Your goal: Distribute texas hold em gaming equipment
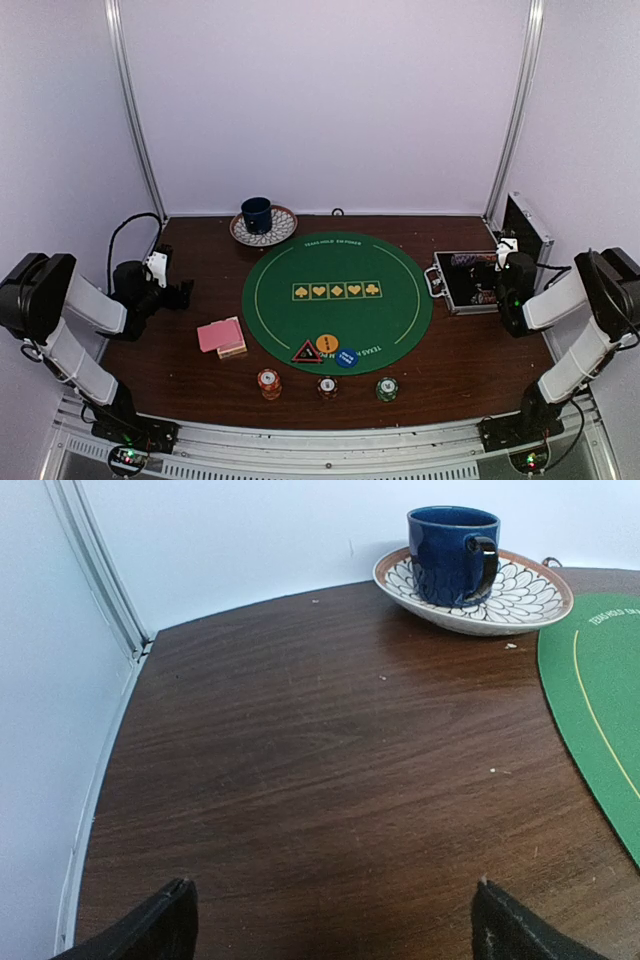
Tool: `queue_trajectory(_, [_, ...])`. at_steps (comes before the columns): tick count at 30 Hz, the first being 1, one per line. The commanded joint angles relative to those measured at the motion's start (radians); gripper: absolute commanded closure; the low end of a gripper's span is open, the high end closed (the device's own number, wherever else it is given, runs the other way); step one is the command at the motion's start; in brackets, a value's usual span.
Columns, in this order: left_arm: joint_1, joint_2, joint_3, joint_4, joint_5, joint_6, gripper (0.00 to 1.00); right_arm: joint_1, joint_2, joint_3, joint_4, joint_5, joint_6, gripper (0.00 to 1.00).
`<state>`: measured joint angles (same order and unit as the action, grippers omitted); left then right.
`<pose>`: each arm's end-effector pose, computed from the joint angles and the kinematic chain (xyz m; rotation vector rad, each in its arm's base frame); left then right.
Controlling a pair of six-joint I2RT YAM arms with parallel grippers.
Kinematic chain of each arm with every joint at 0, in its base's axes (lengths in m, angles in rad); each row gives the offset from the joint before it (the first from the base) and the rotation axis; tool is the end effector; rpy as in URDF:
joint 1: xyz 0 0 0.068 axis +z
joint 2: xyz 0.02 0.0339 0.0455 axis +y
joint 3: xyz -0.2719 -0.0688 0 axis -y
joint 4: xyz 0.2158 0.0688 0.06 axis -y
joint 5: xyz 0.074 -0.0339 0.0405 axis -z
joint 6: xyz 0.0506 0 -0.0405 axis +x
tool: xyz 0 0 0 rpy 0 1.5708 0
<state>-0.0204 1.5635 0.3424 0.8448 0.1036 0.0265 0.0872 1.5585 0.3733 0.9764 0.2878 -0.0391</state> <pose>0.2638 -0.0106 0.1575 0.1142 1.9429 -0.0968 0.2735 0.0095 0.1826 0.0954 1.7736 -0.2212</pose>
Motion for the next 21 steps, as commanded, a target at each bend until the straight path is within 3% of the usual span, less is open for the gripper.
queue_trajectory(1, [0.006,0.003,0.002,0.057,-0.009,-0.008,0.02,0.000,0.006,-0.002,0.019,-0.003,-0.005,0.01])
queue_trajectory(16, [0.007,0.005,0.005,0.052,-0.005,-0.008,0.02,0.006,-0.013,0.001,0.012,0.039,0.002,0.01])
queue_trajectory(21, [0.007,-0.018,0.020,-0.003,0.014,0.003,0.03,0.041,-0.119,0.057,-0.190,0.082,-0.033,0.01])
